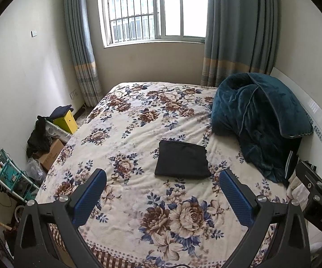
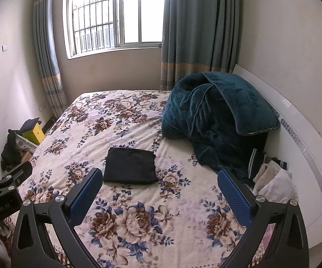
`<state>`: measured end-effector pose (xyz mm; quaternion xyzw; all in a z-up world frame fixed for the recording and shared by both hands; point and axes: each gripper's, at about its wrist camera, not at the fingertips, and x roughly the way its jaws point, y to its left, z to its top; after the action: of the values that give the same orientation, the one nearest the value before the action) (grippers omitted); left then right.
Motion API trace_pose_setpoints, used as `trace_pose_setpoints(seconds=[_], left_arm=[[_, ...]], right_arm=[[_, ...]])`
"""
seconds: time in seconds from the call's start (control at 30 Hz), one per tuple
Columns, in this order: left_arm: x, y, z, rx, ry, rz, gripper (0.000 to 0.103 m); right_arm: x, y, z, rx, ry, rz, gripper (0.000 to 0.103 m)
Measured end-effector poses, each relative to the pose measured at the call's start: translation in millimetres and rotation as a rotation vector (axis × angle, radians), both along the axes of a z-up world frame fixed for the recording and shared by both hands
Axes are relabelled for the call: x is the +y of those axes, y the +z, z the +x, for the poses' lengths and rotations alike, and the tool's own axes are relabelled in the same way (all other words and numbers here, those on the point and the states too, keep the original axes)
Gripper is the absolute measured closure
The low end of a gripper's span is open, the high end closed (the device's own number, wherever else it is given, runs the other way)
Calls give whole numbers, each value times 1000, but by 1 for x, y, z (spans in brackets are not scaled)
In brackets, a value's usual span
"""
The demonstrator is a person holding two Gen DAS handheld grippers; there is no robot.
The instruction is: Fold small clothes
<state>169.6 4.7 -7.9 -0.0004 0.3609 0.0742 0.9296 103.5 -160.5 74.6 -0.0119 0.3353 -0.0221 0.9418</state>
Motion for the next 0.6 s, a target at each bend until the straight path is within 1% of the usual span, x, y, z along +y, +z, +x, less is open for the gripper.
trace_pose_setpoints(seconds=[0.6], left_arm=[[0,0,-1,-1,4,2,0]], right_arm=[[2,0,-4,0,-6,1,0]])
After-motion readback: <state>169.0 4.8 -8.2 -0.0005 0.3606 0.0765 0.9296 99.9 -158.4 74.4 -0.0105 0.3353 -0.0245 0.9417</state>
